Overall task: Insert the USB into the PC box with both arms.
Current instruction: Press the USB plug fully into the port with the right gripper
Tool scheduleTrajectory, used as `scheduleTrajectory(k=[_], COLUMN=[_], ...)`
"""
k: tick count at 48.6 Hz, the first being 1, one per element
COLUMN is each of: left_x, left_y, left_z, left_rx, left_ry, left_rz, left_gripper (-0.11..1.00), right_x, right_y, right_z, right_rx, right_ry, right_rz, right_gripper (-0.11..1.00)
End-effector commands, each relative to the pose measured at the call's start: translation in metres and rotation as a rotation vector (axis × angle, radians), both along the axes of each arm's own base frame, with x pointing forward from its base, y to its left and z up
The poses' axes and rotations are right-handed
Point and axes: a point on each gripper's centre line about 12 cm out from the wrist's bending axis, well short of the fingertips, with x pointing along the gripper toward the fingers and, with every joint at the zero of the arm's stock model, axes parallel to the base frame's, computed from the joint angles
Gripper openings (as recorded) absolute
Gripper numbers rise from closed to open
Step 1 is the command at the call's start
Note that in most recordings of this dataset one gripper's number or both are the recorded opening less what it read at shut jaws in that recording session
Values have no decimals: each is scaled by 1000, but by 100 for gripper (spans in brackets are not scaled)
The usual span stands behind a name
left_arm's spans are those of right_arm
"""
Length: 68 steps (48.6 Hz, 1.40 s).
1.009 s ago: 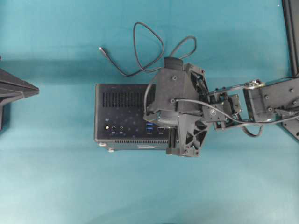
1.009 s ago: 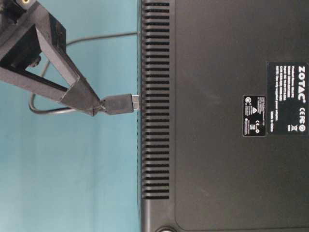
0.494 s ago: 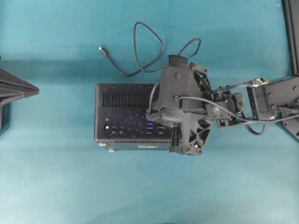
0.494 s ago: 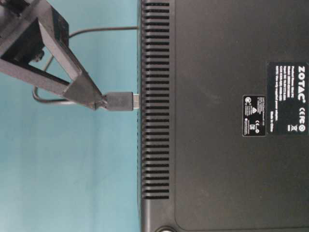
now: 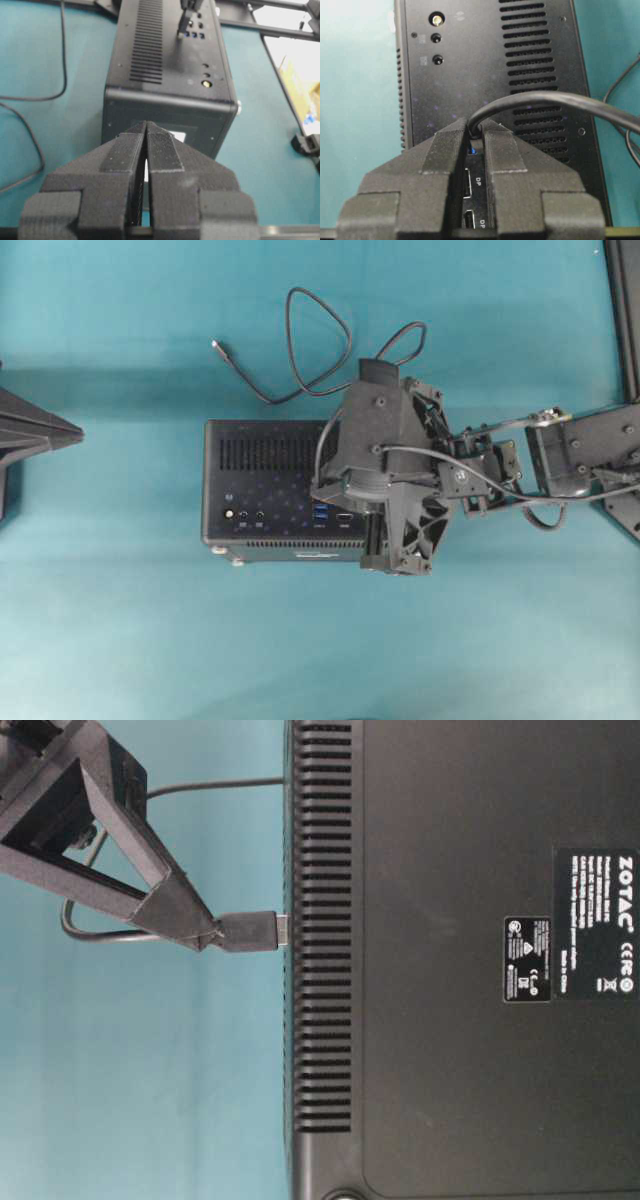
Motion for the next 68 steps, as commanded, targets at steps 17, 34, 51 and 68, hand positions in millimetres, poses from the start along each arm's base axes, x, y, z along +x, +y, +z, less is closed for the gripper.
scheduleTrajectory(k=[17, 34, 51, 68], left_x=[1, 0, -1, -1], left_y=[0, 0, 0, 0], left_z=[5, 4, 4, 3], left_rx=[-2, -2, -2, -2], left_ry=[-15, -14, -15, -14], left_rz=[2, 2, 2, 2], left_gripper=[0, 0, 0, 0], right_x=[0, -1, -3, -7], right_y=[3, 11, -8, 24], right_z=[-12, -15, -22, -20], right_rx=[-8, 17, 12, 31], right_ry=[31, 21, 38, 19], right_rz=[4, 24, -25, 55], right_gripper=[8, 8, 8, 8])
